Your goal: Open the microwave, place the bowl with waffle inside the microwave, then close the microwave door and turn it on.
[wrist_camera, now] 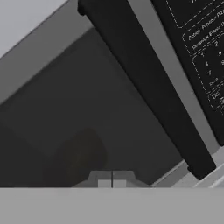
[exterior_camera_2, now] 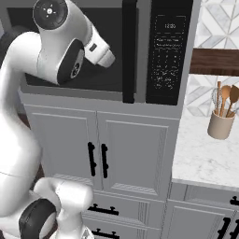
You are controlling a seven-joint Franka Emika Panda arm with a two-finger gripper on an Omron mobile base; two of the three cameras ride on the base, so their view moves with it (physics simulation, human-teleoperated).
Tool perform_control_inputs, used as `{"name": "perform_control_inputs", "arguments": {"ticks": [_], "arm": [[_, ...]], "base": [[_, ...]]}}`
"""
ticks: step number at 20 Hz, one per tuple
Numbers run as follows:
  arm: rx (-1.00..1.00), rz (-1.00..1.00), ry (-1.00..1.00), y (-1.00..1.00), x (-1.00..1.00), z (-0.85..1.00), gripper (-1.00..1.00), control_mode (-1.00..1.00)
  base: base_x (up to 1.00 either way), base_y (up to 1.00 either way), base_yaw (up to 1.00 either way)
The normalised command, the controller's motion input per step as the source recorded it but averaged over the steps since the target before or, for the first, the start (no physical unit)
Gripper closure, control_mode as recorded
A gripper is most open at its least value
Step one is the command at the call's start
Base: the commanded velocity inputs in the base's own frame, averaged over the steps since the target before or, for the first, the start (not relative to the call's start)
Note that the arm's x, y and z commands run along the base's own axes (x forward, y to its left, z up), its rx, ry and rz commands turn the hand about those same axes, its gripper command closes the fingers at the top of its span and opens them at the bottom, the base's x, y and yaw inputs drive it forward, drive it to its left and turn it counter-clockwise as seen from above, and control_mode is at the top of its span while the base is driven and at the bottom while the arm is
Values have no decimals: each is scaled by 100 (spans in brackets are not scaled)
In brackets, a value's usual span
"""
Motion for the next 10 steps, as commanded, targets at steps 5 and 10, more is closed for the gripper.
{"name": "perform_control_inputs", "arguments": {"ticks": [5, 10], "arm": [[37, 0, 12, -82, -9, -44, 100, -100], [44, 0, 0, -72, -15, -60, 100, -100]], "base": [[0, 0, 0], [0, 0, 0]]}}
